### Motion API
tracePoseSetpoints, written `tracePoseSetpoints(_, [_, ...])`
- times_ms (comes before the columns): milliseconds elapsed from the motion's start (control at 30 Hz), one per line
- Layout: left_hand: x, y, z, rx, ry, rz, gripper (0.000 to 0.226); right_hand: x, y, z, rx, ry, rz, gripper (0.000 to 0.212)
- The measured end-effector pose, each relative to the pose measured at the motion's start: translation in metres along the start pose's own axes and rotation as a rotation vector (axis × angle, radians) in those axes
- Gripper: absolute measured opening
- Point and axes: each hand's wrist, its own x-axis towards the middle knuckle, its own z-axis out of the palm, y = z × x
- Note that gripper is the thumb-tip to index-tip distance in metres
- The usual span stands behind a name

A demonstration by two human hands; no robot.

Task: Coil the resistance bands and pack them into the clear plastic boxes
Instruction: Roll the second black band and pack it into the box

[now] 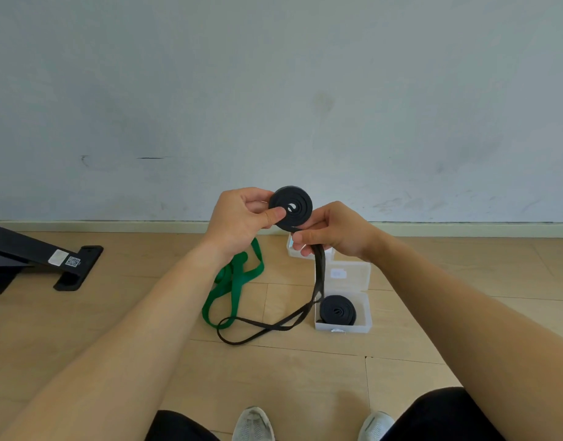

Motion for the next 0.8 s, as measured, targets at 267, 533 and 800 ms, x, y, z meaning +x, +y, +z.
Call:
tracePoseSetpoints(267, [0.005,0.01,-0.004,0.263,-0.159,0.064,0.025,-0.004,0.007,0.006,-0.008,0.01,-0.039,0.021])
tracePoseSetpoints(533, [-0.006,-0.008,0.023,-0.215,0.043,-0.08,0.029,0.001,0.011,0.011,0.207,0.04,0.002,0.021])
tracePoseSetpoints(800, [-0.006,-0.005,0.043,-0.462,0.119,-0.162,0.025,0.004,0.009,0.02,0.396,0.118,0.028,0.017])
